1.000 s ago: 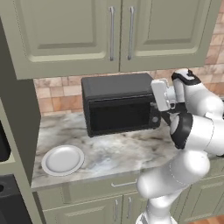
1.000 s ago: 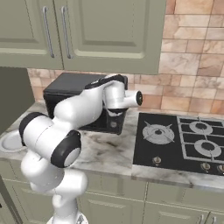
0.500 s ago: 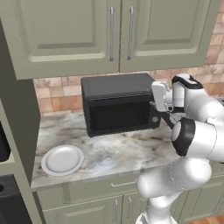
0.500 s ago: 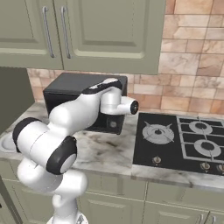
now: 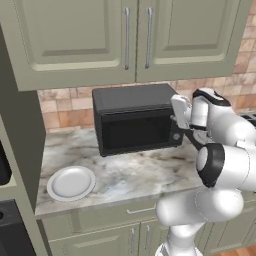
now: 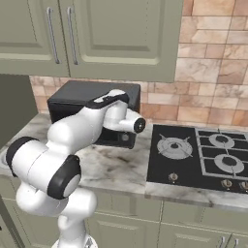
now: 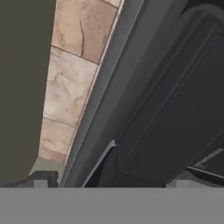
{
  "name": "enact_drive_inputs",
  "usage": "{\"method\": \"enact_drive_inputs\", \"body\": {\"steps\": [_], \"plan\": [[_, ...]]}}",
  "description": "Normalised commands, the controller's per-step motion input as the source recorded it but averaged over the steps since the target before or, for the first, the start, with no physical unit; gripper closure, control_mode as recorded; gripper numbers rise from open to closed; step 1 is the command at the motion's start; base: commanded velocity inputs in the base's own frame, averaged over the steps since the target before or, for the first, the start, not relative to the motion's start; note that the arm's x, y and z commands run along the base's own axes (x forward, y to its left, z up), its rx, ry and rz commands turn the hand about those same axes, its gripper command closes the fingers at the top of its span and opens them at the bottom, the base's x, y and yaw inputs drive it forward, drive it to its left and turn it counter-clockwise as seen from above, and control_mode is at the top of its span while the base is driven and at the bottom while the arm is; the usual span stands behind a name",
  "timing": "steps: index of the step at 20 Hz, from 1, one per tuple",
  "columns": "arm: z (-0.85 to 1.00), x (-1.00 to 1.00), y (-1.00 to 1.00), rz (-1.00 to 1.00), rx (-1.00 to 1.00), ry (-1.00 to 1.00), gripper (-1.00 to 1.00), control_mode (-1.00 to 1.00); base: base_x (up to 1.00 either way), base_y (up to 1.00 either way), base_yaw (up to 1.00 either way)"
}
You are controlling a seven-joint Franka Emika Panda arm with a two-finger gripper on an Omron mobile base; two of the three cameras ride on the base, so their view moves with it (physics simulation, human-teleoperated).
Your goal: Pull the toaster oven rack outwards. Pick up the baguette from the plate and place it on the toaster oven rack. Close the toaster oven door fully and set the temperature to the lowest setting.
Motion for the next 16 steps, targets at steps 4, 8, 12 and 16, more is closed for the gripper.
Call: {"method": "enact_drive_inputs", "body": {"steps": [4, 8, 12, 16], "plan": [[0.00, 0.29, 0.15, -0.12, 0.00, -0.11, -1.00, -1.00, 0.00, 0.00, 0.00], [0.00, 0.26, 0.10, -0.12, 0.00, -0.14, -1.00, -1.00, 0.00, 0.00, 0.00], [0.00, 0.23, 0.09, -0.13, 0.00, -0.12, -1.00, -1.00, 0.00, 0.00, 0.00], [0.00, 0.17, 0.10, -0.07, 0.00, -0.10, -1.00, -1.00, 0.00, 0.00, 0.00]]}}
